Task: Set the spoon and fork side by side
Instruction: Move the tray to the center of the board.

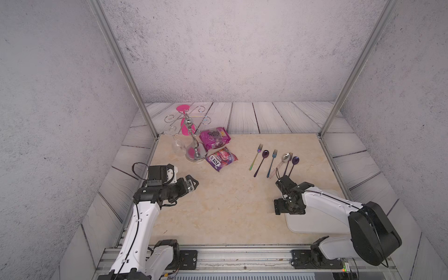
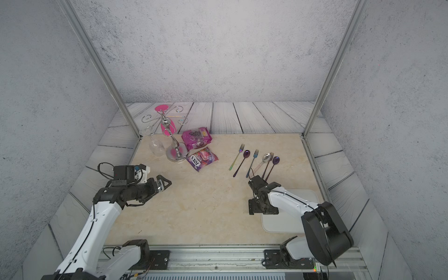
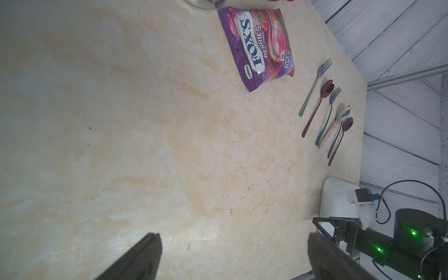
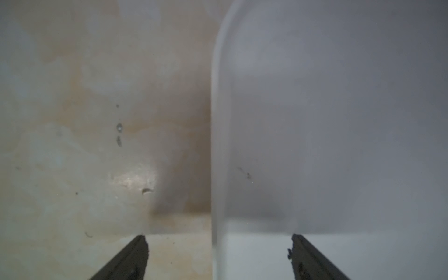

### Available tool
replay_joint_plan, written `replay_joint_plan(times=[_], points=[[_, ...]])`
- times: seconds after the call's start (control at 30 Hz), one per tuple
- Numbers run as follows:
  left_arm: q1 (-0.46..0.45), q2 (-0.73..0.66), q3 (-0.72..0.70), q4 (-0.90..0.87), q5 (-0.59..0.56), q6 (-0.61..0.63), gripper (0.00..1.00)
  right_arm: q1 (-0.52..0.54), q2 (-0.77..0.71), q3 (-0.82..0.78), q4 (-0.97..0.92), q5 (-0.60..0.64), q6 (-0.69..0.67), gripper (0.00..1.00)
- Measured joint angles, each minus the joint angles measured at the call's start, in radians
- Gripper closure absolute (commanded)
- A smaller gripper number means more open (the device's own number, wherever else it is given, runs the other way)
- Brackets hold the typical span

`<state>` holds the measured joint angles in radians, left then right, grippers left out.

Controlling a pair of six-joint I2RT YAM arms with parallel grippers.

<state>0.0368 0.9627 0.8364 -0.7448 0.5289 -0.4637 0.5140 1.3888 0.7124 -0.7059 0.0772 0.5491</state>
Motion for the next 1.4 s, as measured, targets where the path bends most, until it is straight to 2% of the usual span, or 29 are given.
replay_joint_plan(times=[0.03, 0.1, 0.13, 0.3, 0.37, 0.5, 0.57, 0.7, 0.87, 1.1, 1.23, 1.4], points=[[0.000, 0.000, 0.000, 0.000, 0.000, 0.002, 0.01, 0.003, -0.002, -0.001, 0.007, 0.000, 0.000, 0.27], [0.000, 0.000, 0.000, 0.000, 0.000, 0.008, 0.01, 0.006, -0.008, -0.005, 0.025, 0.001, 0.004, 0.50], [0.000, 0.000, 0.000, 0.000, 0.000, 0.011, 0.00, 0.006, -0.012, -0.008, 0.034, 0.000, 0.005, 0.56], [0.000, 0.008, 0.000, 0.001, 0.000, 0.016, 0.01, 0.006, -0.027, -0.025, 0.066, 0.003, 0.018, 0.55], [0.000, 0.015, 0.000, 0.001, 0.000, 0.019, 0.01, 0.006, -0.027, -0.031, 0.074, 0.003, 0.022, 0.63], [0.000, 0.022, 0.000, 0.001, 0.000, 0.019, 0.01, 0.006, -0.025, -0.044, 0.088, 0.003, 0.031, 0.69], [0.000, 0.021, 0.000, 0.001, 0.000, 0.020, 0.01, 0.006, -0.025, -0.049, 0.093, 0.001, 0.034, 0.76], [0.000, 0.020, 0.000, 0.000, -0.003, 0.023, 0.00, 0.006, -0.026, -0.054, 0.104, -0.017, 0.055, 0.98], [0.000, 0.009, 0.000, 0.000, -0.013, 0.023, 0.01, 0.049, -0.039, -0.063, 0.150, -0.085, 0.109, 1.00], [0.000, 0.000, 0.000, 0.000, -0.021, 0.022, 0.01, 0.265, -0.017, -0.008, 0.229, -0.146, 0.295, 0.97], [0.000, -0.001, 0.000, 0.000, -0.024, 0.018, 0.01, 0.389, 0.095, 0.103, 0.311, -0.150, 0.395, 0.97], [0.000, -0.001, 0.000, -0.002, -0.025, 0.018, 0.01, 0.501, 0.278, 0.286, 0.374, -0.159, 0.447, 0.92]])
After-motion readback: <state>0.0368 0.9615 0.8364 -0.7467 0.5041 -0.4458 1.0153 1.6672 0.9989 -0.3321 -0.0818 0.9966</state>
